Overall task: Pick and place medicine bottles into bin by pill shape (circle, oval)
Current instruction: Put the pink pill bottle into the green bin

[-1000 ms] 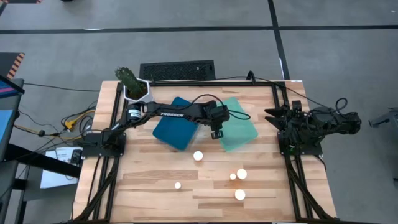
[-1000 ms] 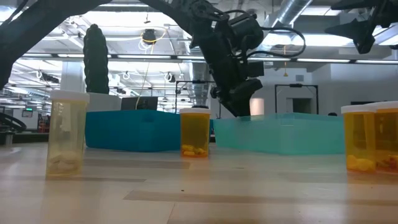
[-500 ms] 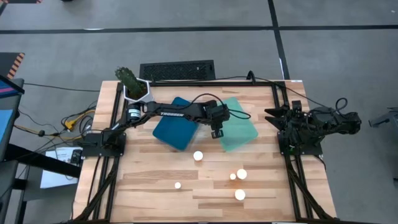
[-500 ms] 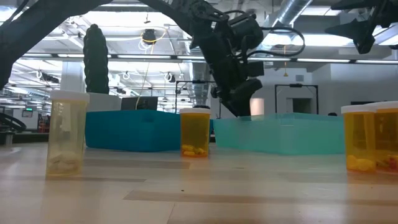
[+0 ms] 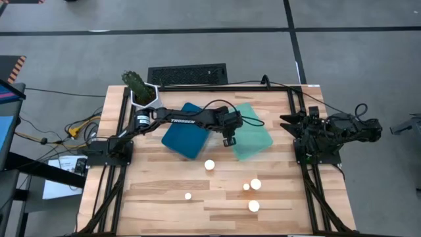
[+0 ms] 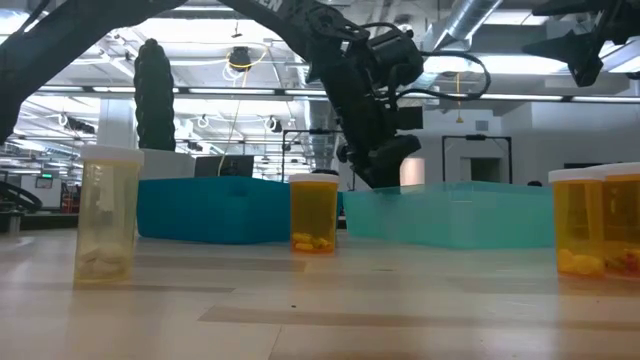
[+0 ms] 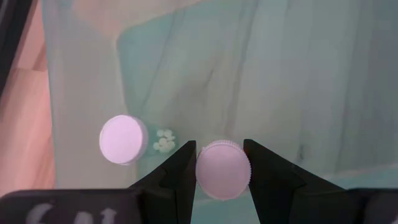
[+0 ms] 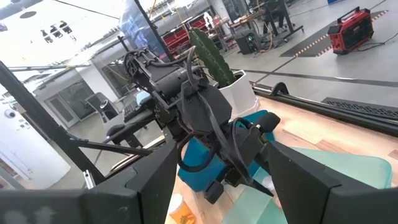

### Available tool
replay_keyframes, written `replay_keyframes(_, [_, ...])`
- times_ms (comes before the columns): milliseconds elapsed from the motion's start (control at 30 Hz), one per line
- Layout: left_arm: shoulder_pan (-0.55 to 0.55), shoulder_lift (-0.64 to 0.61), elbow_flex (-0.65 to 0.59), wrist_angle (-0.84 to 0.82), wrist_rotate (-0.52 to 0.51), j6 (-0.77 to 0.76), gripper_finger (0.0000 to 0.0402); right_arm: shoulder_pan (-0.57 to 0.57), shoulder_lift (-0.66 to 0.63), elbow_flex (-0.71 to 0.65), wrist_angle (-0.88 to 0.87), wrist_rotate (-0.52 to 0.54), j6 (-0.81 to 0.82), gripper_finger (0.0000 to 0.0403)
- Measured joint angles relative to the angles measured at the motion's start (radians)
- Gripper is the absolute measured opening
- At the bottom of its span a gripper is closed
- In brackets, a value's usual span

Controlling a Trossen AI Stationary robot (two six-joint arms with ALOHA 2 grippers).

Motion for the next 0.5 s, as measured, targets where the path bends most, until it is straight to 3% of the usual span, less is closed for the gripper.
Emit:
replay_keyframes(200, [-0.002,0.0,0.0,0.0,0.001,0.0,0.0118,0.0,0.0,0.0,0.0,0.0,-0.005,0.026])
replay_keyframes(500, [0.001,0.0,0.0,-0.001,-0.026,-0.006,0.0165,0.0,0.0,0.0,0.0,0.0,-0.008,0.026])
